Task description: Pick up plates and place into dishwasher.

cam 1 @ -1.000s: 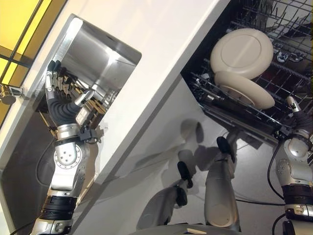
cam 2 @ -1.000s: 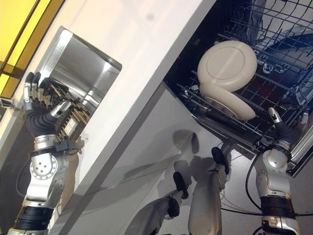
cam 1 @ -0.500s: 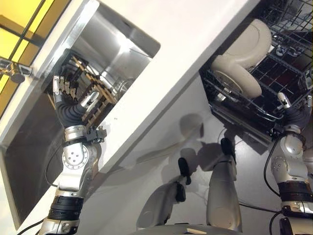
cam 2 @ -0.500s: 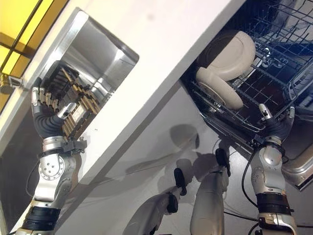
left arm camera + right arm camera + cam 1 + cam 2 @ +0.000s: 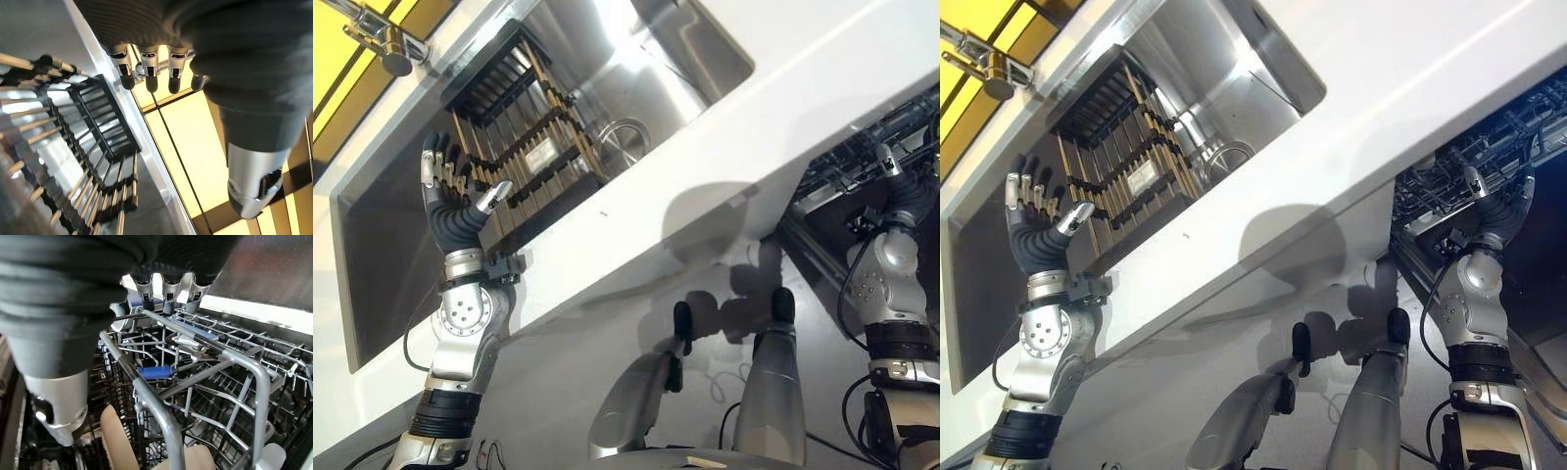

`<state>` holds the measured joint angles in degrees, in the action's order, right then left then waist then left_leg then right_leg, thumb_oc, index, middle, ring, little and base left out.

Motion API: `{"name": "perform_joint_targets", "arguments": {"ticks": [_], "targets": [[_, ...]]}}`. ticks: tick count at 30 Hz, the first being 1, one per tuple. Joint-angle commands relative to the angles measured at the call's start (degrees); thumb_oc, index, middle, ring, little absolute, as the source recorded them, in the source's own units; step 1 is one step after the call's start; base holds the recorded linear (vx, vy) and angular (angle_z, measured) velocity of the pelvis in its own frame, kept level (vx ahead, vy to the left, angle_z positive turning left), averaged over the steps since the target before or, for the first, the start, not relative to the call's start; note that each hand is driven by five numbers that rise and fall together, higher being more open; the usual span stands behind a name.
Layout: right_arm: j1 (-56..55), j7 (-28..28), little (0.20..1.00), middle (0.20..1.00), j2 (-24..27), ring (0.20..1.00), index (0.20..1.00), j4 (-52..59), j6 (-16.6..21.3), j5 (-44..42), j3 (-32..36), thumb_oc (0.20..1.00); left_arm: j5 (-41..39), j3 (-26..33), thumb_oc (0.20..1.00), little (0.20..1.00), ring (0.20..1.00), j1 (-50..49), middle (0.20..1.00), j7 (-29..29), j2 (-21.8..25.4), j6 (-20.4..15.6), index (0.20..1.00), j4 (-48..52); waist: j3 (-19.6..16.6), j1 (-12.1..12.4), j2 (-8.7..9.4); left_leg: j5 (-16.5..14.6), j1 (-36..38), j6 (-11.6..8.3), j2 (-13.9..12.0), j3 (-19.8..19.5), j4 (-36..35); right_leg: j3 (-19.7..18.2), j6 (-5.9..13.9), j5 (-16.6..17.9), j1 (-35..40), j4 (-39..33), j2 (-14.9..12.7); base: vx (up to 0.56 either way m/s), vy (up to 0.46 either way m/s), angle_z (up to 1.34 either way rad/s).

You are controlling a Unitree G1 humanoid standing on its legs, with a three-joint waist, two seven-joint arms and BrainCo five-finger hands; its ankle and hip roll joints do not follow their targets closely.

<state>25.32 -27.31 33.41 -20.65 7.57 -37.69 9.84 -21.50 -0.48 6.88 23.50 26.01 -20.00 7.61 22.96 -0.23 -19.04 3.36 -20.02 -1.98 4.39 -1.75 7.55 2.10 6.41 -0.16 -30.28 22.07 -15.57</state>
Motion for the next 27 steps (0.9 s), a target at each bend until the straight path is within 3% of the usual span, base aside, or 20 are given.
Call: {"name": "perform_joint_targets", "arguments": {"ticks": [1,8,14,23,27], "targets": [[17.14,8.26,1.000,1.000,-3.12,1.000,1.000,8.46,6.00,0.51,-13.79,1.000,-1.38,2.61,1.000,1.000,1.000,2.11,1.000,-1.03,5.70,-1.91,1.000,4.73,4.00,5.38,0.94,-2.68,-3.15,0.88,3.44,0.14,7.76,-2.15,-0.11,4.20,6.07,-7.60,-4.63,0.01,0.005,0.10],[21.91,12.37,1.000,1.000,-3.00,1.000,1.000,3.67,7.64,-4.85,-15.04,1.000,-4.35,2.24,1.000,1.000,1.000,2.14,1.000,-3.22,6.83,-2.62,1.000,3.88,2.30,6.43,0.02,-3.36,-1.20,1.16,4.71,-0.39,7.31,-1.93,0.01,5.00,8.49,-8.86,-5.94,0.00,0.009,0.01],[21.49,9.54,1.000,1.000,-2.43,1.000,1.000,3.20,7.01,-1.93,-15.33,1.000,-5.35,1.73,1.000,1.000,1.000,2.66,1.000,-4.78,6.82,-3.47,1.000,3.08,1.28,5.35,0.35,-4.20,0.10,1.37,5.33,-0.08,7.45,-3.01,-0.24,5.71,9.34,-9.13,-5.99,-0.01,0.042,0.02],[13.65,0.66,1.000,1.000,0.90,1.000,1.000,10.33,-2.37,14.46,-13.42,1.000,-4.55,1.58,1.000,1.000,1.000,3.84,1.000,-2.74,6.42,-2.32,1.000,2.84,1.43,1.12,3.05,-5.66,2.02,1.91,4.13,3.04,6.63,-5.46,0.26,8.62,8.78,-11.09,-5.65,-0.04,0.050,-0.15],[6.94,-0.17,1.000,1.000,2.69,1.000,1.000,14.07,-6.46,20.61,-9.84,1.000,-3.60,3.84,1.000,1.000,1.000,1.54,1.000,-2.95,5.41,-1.11,1.000,3.64,1.92,0.36,4.40,-6.91,4.00,2.28,1.54,7.35,7.62,-1.16,0.10,6.52,8.68,-5.39,-6.45,-0.03,0.036,-0.64]]}}
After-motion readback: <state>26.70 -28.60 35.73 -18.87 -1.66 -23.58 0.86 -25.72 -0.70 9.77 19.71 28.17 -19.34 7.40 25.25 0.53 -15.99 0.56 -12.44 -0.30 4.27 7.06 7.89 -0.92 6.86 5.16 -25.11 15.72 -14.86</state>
